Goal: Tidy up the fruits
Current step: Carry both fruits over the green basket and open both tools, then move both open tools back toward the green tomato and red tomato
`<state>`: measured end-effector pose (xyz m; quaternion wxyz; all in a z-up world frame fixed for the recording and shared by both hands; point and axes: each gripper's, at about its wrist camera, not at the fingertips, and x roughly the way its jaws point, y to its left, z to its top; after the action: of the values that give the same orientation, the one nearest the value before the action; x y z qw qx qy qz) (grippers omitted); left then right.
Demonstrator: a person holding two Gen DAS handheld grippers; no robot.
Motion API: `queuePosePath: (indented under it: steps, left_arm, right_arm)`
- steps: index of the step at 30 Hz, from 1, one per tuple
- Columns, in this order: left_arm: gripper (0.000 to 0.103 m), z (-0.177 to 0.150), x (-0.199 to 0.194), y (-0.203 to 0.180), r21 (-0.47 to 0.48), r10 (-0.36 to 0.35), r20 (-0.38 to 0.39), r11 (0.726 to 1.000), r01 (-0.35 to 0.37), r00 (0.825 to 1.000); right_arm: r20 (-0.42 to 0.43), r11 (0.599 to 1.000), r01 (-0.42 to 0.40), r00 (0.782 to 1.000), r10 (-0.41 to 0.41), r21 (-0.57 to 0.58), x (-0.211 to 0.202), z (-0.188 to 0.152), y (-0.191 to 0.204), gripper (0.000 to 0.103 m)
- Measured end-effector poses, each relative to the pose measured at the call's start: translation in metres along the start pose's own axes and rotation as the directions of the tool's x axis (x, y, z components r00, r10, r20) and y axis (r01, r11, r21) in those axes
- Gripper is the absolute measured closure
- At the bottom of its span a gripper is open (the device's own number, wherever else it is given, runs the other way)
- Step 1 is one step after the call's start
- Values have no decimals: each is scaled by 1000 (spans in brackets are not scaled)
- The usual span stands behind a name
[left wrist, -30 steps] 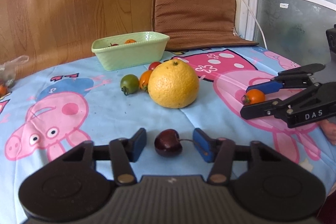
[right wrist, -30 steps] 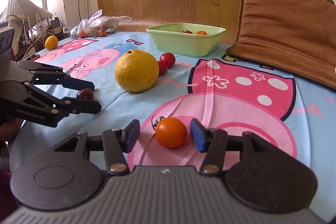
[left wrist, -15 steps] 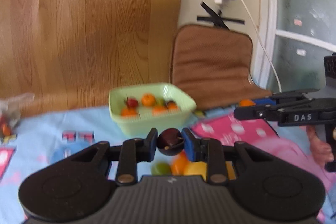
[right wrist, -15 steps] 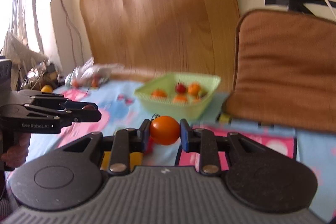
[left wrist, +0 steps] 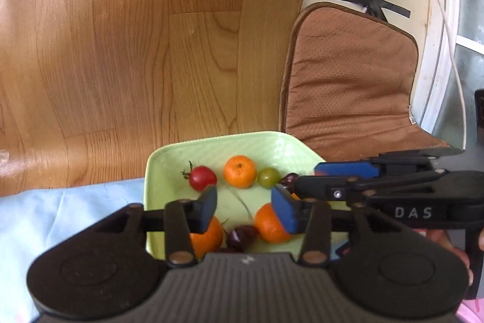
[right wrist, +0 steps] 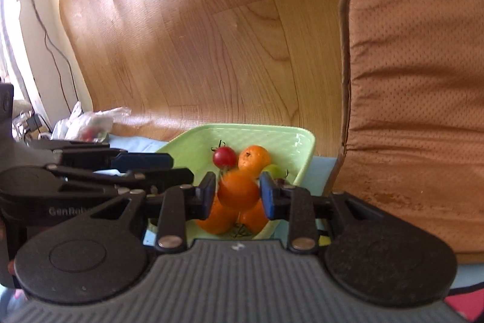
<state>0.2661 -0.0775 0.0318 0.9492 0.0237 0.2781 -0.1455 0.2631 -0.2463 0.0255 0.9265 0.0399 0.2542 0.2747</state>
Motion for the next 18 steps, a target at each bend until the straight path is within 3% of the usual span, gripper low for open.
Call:
queuePosePath:
  steps: [4, 9, 13, 18]
  left_arm:
    - [58, 0, -20, 6, -46, -8, 36, 999, 9, 999]
    - [58, -19, -74, 11, -88, -30, 80, 995, 37, 996]
    - [58, -46, -96, 16, -167, -83, 35, 982, 88, 996]
    - [58, -72, -95, 24, -317, -173, -39, 936, 152, 984]
  right_arm:
    - [44, 1000, -9, 999, 7, 28, -20, 6, 0, 61]
    - [60, 998, -48, 997, 45, 49, -57, 2, 7, 61]
    - [-5, 991, -94, 995, 95, 92, -77, -22, 13, 61]
    - [-118, 980, -117, 984, 136, 158, -65, -39, 22, 61]
